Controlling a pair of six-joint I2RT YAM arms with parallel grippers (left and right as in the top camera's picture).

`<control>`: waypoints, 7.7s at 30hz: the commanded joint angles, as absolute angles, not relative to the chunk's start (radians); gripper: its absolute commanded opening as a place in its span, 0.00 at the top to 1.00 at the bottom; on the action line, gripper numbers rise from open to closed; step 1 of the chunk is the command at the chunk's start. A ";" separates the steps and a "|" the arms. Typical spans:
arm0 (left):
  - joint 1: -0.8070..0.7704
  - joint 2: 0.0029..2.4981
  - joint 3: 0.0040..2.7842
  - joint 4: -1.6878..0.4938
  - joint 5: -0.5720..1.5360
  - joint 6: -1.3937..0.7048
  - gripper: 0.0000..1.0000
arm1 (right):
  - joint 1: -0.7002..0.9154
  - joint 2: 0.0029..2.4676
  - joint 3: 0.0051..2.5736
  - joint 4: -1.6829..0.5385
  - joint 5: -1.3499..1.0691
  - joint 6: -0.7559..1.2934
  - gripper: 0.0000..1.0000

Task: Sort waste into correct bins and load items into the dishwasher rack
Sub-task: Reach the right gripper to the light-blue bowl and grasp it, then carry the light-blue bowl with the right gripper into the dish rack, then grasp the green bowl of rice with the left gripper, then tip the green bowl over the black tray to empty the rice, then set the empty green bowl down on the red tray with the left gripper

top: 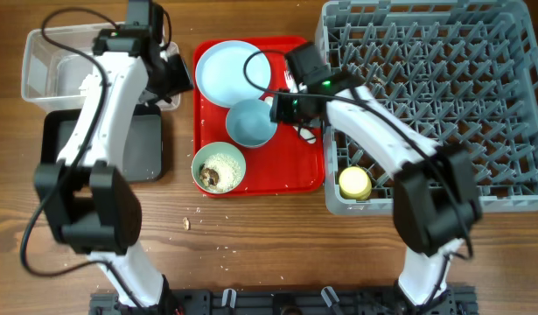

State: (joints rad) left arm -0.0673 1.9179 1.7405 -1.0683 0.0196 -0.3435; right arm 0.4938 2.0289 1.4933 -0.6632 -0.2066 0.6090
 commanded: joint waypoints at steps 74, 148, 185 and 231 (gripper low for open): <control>-0.070 1.861 1.766 -1.074 -0.024 -0.345 0.00 | 0.412 2.080 1.616 -0.333 0.865 -0.178 0.38; -0.429 1.834 1.343 -0.978 0.088 -0.475 0.96 | -0.043 1.468 1.615 -1.048 -0.276 0.183 0.00; 0.665 1.985 1.354 -1.102 1.569 0.228 0.96 | -0.043 1.469 1.615 -1.052 -0.276 0.183 0.00; -0.250 1.945 1.356 -0.879 0.301 -0.373 0.96 | -0.027 1.494 1.615 -1.038 -0.316 0.236 0.00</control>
State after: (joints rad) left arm -0.1287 1.9549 1.3598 -0.9207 0.7963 -0.1741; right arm -0.0425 1.4605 1.6127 -1.0420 -0.2916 0.2062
